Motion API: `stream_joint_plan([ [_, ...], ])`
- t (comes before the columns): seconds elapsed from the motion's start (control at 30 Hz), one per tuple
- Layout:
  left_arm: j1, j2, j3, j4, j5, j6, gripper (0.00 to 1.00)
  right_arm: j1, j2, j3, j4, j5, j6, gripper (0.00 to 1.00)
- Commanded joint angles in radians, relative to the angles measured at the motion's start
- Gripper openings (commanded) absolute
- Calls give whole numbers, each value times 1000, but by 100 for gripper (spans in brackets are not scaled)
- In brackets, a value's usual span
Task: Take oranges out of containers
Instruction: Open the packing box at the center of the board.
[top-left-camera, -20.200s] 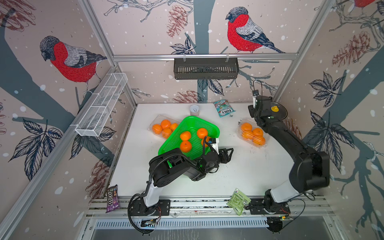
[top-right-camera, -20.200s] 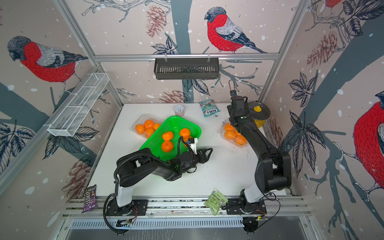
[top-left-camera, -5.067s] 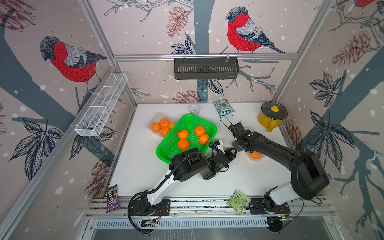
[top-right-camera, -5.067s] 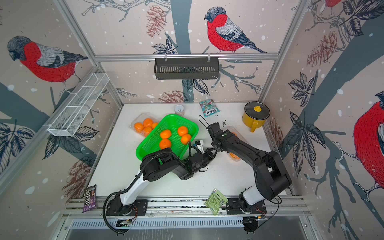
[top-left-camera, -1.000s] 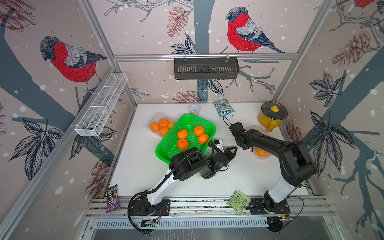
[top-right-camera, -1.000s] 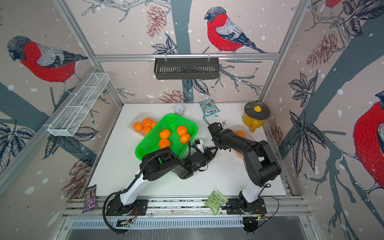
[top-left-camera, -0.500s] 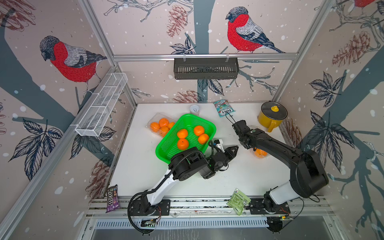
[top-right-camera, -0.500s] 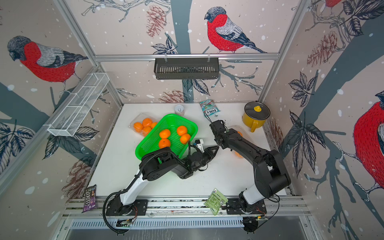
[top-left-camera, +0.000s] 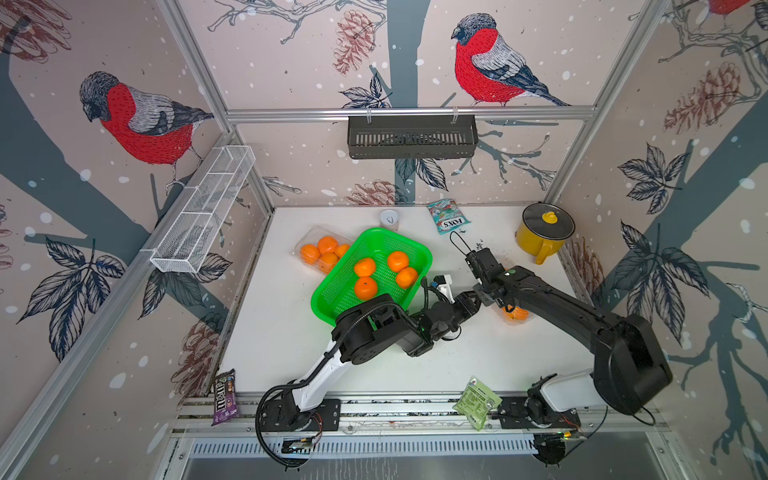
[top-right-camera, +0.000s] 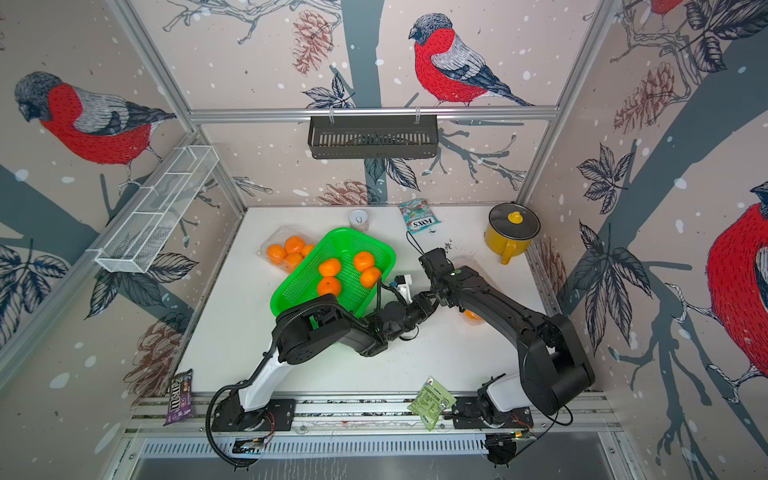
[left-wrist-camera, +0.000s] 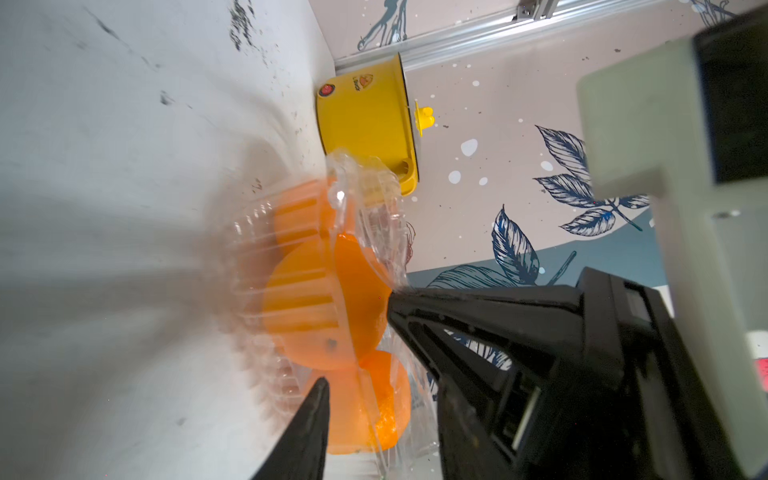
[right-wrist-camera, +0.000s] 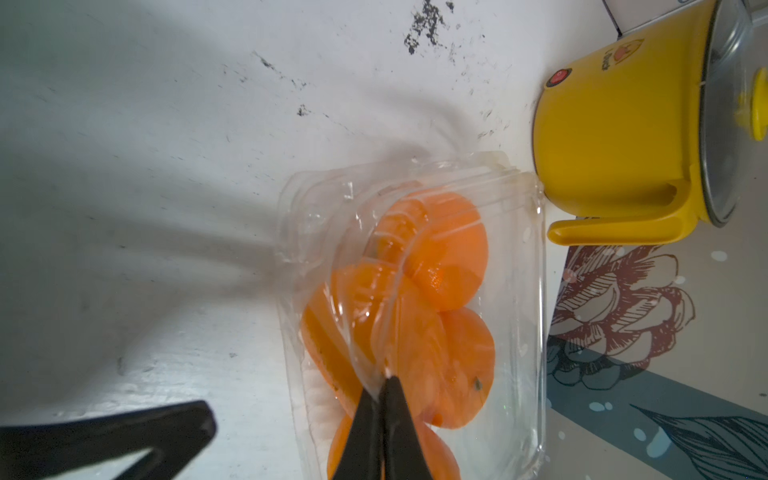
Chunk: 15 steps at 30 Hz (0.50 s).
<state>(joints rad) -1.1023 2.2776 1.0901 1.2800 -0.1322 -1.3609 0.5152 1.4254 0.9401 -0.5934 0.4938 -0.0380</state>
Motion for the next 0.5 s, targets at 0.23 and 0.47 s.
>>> stream_joint_plan([
  [0.23, -5, 38, 76, -104, -8, -5, 40, 12, -31, 20, -45, -106, 33, 5],
  [0.47, -5, 27, 84, -213, -61, 17, 32, 48, -2, 35, -82, -83, 38, 4],
])
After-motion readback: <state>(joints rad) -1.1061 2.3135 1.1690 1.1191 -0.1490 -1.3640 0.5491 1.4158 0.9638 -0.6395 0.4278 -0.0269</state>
